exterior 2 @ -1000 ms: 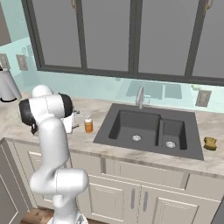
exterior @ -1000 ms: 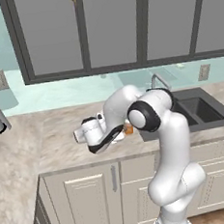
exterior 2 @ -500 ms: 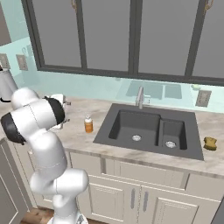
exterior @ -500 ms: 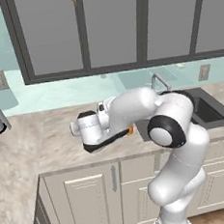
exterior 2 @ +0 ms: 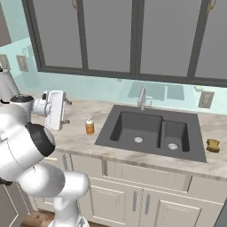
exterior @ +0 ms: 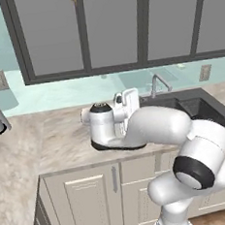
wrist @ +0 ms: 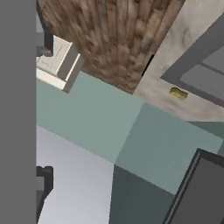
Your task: Restock the sink supplies by placing the sponge and soap dispenser on the counter and next to the sink. Make sure the soap dispenser is upright.
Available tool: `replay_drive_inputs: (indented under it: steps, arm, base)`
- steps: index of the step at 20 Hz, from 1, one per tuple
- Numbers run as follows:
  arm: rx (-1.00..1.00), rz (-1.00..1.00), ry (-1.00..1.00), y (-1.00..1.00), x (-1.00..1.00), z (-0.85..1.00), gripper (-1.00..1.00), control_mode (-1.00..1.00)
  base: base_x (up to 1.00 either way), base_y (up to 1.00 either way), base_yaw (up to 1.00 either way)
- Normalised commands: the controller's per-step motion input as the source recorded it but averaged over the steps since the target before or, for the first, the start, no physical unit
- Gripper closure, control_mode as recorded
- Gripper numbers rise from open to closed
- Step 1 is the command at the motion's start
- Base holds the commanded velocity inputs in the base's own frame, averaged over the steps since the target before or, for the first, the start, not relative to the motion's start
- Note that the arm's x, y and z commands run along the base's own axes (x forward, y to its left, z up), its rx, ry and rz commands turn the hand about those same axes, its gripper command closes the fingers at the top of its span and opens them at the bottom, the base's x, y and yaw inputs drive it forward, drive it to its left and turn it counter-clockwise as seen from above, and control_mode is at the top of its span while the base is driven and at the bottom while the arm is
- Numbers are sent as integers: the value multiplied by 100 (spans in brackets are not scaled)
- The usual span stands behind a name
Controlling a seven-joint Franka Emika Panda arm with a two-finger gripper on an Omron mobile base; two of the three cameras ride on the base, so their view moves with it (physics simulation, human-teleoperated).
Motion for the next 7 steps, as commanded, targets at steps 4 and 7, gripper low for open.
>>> replay_drive_inputs:
  steps: [4, 7]
  arm:
    - [14, -8, -30, -65, -80, 36, -100, -100]
    - [9, -6, -34, -45, -61, 33, -100, -100]
  base:
    - [0, 0, 0]
    - [0, 0, 0]
